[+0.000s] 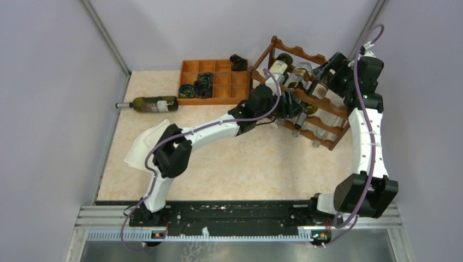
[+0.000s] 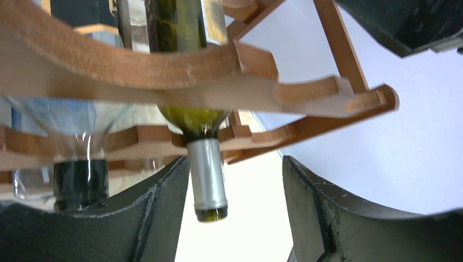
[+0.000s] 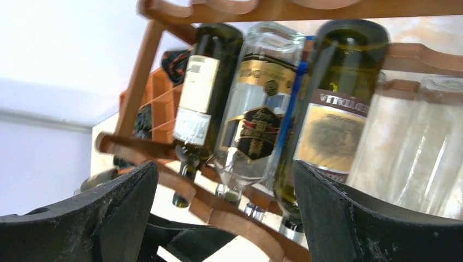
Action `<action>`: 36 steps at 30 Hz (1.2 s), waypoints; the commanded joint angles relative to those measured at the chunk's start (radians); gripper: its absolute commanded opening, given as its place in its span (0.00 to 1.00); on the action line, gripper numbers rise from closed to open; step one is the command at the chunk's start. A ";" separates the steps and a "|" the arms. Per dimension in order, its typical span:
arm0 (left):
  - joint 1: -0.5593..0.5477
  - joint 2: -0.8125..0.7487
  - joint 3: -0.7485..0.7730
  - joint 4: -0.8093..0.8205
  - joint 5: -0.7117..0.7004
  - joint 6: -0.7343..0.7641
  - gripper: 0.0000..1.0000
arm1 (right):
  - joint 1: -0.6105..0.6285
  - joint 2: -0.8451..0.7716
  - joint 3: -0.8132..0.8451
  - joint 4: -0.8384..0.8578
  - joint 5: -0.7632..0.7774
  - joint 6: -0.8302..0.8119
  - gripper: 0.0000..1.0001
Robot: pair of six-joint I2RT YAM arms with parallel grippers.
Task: Put the wine bottle on the wine rack
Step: Place the wine bottle in the wine rack.
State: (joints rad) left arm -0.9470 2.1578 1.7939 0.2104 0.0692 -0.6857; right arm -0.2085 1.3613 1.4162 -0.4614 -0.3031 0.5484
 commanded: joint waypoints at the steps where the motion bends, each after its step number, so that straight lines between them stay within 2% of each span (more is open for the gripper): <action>1: -0.004 -0.137 -0.122 0.094 0.060 0.074 0.68 | -0.009 -0.116 -0.049 0.155 -0.157 -0.067 0.91; 6: -0.008 -0.279 -0.311 0.204 0.144 0.190 0.66 | -0.008 -0.222 -0.168 0.267 -0.254 -0.061 0.90; 8: -0.009 -0.342 -0.405 0.241 0.168 0.232 0.62 | 0.000 -0.273 -0.217 0.311 -0.276 -0.056 0.90; 13: -0.008 -0.480 -0.668 0.330 0.203 0.239 0.36 | 0.064 -0.393 -0.317 0.362 -0.275 -0.081 0.90; 17: -0.009 -0.481 -0.807 0.444 0.309 0.160 0.16 | 0.081 -0.482 -0.412 0.390 -0.243 -0.073 0.90; 19: -0.010 -0.430 -0.812 0.488 0.358 0.112 0.08 | 0.082 -0.509 -0.448 0.394 -0.223 -0.070 0.90; 22: -0.018 -0.347 -0.775 0.522 0.383 0.074 0.04 | 0.084 -0.528 -0.480 0.391 -0.204 -0.070 0.90; 28: -0.035 -0.191 -0.600 0.423 0.358 0.082 0.02 | 0.095 -0.546 -0.480 0.345 -0.124 -0.100 0.91; 36: -0.045 -0.048 -0.392 0.284 0.245 0.096 0.03 | 0.105 -0.557 -0.467 0.289 0.003 -0.115 0.93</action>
State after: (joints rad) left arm -0.9852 2.0602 1.3060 0.5587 0.3752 -0.5983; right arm -0.1131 0.8299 0.9195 -0.1768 -0.3756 0.4561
